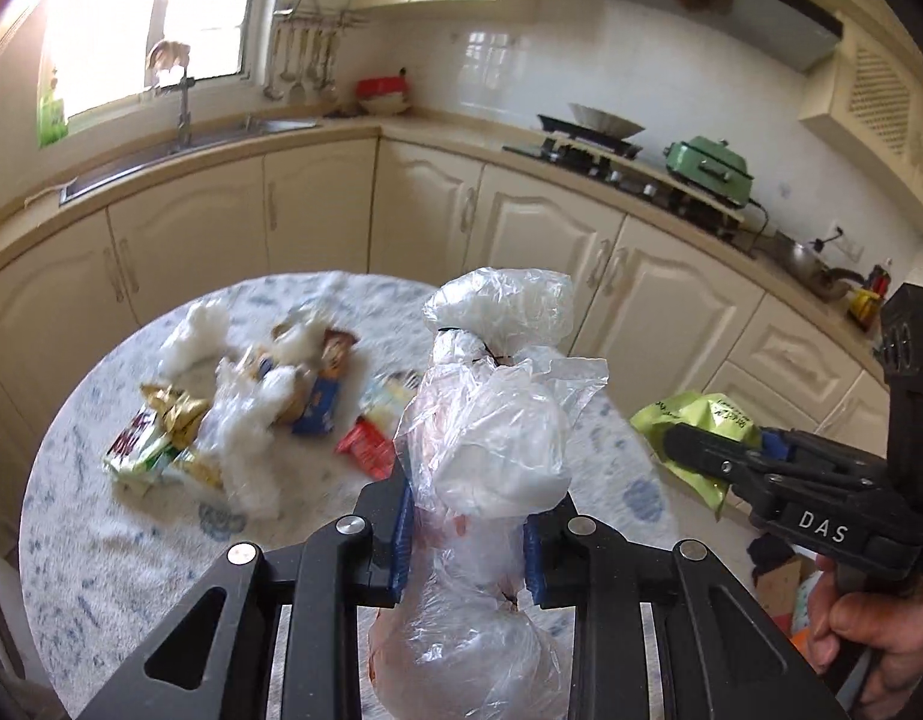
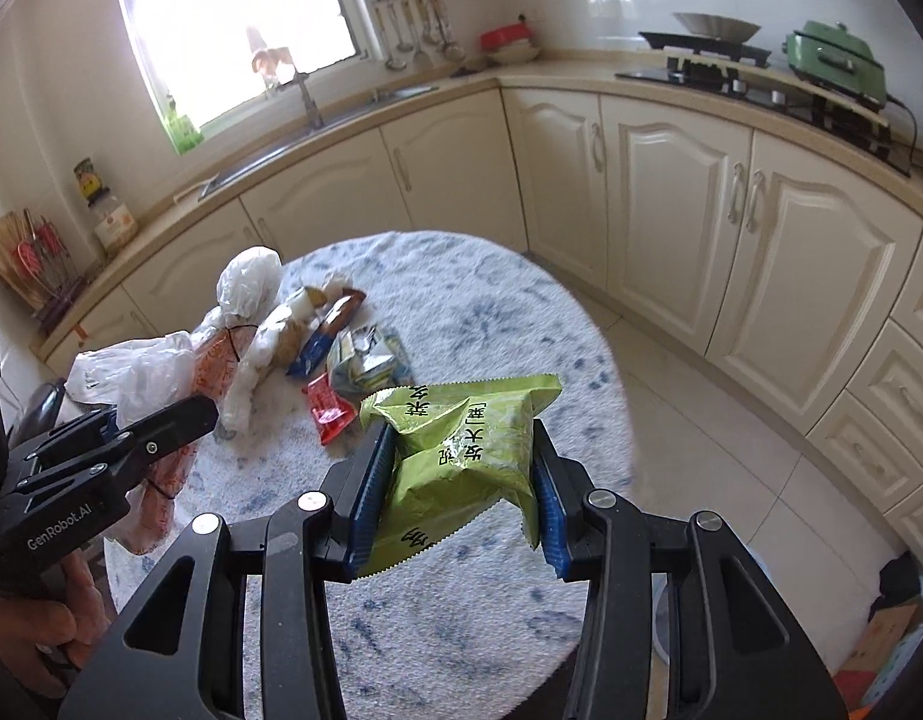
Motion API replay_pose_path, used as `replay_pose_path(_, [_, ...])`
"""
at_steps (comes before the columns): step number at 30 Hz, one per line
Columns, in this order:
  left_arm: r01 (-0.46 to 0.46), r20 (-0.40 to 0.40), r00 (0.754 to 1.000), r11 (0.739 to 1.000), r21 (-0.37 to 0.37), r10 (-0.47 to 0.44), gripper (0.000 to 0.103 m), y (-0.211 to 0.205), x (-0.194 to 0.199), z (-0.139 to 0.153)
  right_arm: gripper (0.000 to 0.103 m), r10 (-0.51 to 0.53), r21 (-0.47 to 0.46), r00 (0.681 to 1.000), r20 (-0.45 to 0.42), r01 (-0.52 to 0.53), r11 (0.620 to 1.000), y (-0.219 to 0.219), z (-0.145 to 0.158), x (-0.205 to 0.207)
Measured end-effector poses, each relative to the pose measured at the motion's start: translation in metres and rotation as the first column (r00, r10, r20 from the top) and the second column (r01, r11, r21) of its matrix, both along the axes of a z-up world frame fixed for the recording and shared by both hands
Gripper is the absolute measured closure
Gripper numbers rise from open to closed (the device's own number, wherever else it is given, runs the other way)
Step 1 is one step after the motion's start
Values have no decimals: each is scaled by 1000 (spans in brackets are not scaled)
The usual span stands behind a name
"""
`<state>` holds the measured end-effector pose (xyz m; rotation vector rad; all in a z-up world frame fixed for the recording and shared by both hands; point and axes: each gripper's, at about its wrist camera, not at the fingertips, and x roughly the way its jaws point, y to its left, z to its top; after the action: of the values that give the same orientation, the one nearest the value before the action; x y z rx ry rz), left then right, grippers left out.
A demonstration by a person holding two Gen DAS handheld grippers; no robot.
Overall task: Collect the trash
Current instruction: 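Carry both items to the blue wastebasket and open both tools to drop them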
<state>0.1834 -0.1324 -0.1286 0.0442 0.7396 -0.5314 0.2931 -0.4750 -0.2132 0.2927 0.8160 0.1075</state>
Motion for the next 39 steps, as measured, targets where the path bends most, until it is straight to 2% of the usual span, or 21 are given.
replay_pose_path(9, [150, 22, 989, 988, -38, -149, 78, -61, -1, 13, 59, -160, 3, 985, 59, 160, 987, -73, 20, -33])
replay_pose_path(16, [297, -70, 951, 952, -78, -302, 78, -143, 26, -2, 59, -343, -17, 939, 25, 344, 939, -152, 8, -72])
replay_pose_path(23, [422, -191, 887, 906, -34, -420, 78, -240, 42, -49, 59, -487, -29, 865, -120, 487, 873, -222, -52, -109])
replay_pose_path(31, [505, -350, 813, 863, 23, -466, 78, -341, 78, -117, 59, -533, 6, 797, -283, 557, 831, -266, -134, -131])
replay_pose_path(39, [520, -487, 756, 853, 40, -437, 78, -425, 129, -184, 59, -536, 42, 760, -368, 589, 807, -295, -185, -128])
